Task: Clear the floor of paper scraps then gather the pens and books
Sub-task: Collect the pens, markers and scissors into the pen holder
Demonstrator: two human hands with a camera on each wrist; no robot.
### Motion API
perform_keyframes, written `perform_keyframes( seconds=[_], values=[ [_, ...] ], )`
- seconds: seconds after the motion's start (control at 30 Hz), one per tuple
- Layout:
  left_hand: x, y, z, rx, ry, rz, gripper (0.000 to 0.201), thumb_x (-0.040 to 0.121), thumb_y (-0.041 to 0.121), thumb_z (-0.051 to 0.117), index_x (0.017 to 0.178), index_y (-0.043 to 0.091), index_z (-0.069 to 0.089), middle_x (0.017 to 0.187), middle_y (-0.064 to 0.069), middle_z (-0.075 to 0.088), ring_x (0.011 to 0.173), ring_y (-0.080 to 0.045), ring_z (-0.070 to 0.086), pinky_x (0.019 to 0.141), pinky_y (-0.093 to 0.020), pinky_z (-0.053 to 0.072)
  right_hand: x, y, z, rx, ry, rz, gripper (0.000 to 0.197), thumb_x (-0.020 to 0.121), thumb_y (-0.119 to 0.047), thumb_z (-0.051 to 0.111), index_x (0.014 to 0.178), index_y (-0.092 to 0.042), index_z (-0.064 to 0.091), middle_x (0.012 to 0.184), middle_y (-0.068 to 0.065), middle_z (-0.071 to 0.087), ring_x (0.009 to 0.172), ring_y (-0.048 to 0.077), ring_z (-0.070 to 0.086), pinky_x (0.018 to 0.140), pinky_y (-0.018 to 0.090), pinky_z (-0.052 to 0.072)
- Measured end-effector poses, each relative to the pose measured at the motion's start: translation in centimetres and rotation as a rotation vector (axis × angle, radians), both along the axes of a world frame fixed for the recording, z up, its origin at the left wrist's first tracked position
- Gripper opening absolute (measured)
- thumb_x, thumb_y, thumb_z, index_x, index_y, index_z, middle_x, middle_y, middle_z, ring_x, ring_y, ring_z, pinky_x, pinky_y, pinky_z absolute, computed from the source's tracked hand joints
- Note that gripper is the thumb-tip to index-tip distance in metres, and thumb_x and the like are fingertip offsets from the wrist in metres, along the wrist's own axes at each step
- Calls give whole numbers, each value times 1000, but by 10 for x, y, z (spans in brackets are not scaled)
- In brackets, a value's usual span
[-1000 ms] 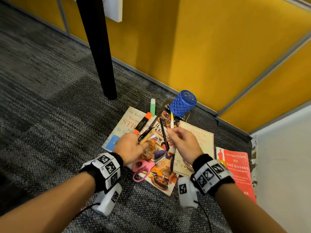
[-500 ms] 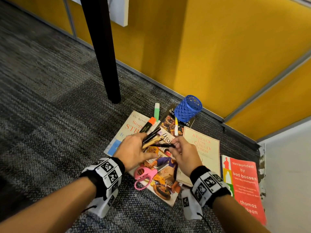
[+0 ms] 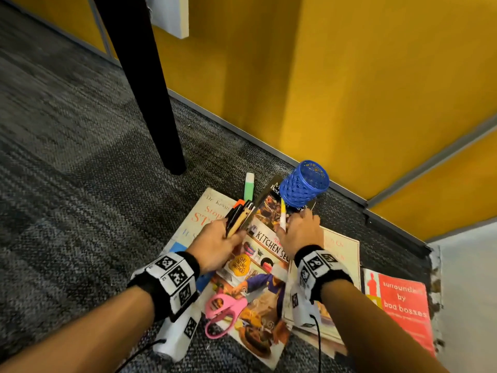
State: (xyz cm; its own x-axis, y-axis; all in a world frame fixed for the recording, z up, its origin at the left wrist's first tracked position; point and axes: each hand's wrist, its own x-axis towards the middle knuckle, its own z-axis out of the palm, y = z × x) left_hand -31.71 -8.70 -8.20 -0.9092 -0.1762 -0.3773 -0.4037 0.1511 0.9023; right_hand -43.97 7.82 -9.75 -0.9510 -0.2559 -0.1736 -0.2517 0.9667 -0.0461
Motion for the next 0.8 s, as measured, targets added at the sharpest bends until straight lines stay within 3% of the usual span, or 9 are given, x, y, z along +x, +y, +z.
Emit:
perform_keyframes(
  seconds=[0.1, 0.17, 0.2, 0.3, 0.37, 0.5, 0.63, 0.7, 0.8],
  values=[
    [-3, -2, -5, 84, 36, 54, 11, 98, 7, 52, 94, 15, 59, 70, 6, 62, 64, -3, 60, 61, -19, 50, -6, -6, -16, 40, 64, -21, 50, 87, -53, 56, 112, -12, 66, 123, 5, 44, 116, 25, 39, 96, 40, 41],
    [-5, -7, -11, -13, 59, 102, 10, 94, 13, 61, 88, 21, 64, 82, 5, 69, 81, -11, 65, 80, -31, 56, -8, -8, -16, 41, 78, -19, 44, 88, -49, 56, 109, -11, 66, 121, 5, 46, 114, 25, 40, 95, 39, 40],
    [-6, -9, -12, -51, 44, 123, 8, 90, 18, 68, 82, 21, 65, 82, 4, 71, 81, -13, 65, 84, -37, 56, -9, -8, -12, 19, 83, -10, 42, 89, -47, 55, 109, -11, 65, 120, 7, 48, 112, 25, 42, 94, 39, 42],
    [-11, -16, -3, -192, 46, 151, 26, 73, 36, 82, 79, 20, 63, 74, 10, 71, 68, -8, 65, 74, -34, 56, -4, -5, 17, -240, 89, -2, 26, 90, -34, 56, 103, -12, 58, 100, 7, 62, 93, 24, 58, 77, 36, 47],
    [-17, -21, 9, -317, 134, 149, 35, 65, 46, 85, 86, 24, 67, 83, 12, 71, 76, -6, 68, 74, -28, 56, 5, 0, 39, -439, 50, 69, 14, 90, -27, 60, 97, -16, 56, 81, 1, 64, 74, 20, 61, 65, 33, 47],
    [-32, -30, 24, -566, 280, 48, 52, 58, 72, 71, 92, 33, 71, 90, 16, 57, 75, -5, 62, 68, -29, 52, 12, -8, 68, -849, -250, 194, 9, 89, -15, 65, 97, -15, 61, 75, -3, 62, 65, 8, 57, 64, 28, 53],
    [-37, -38, 27, -505, 213, -17, 36, 61, 64, 79, 72, 33, 65, 73, 13, 60, 64, -5, 60, 60, -28, 47, 2, -39, 79, -1125, -559, 169, 10, 94, -9, 58, 100, 0, 60, 78, 8, 68, 64, 11, 60, 63, 21, 52],
    [-36, -49, 22, -439, 135, 95, 34, 71, 51, 80, 57, 29, 58, 56, 9, 59, 56, -11, 59, 56, -27, 44, -8, -55, 69, -1134, -580, 92, 19, 98, -19, 52, 97, -5, 64, 78, 7, 70, 63, 12, 61, 62, 23, 51],
    [-26, -71, 12, -407, 42, 220, 38, 74, 45, 78, 57, 15, 64, 59, -2, 68, 59, -19, 65, 63, -38, 54, -31, -74, 28, -746, -287, 54, 27, 96, -36, 52, 98, -14, 67, 91, 4, 72, 83, 17, 66, 82, 40, 54]
  ],
)
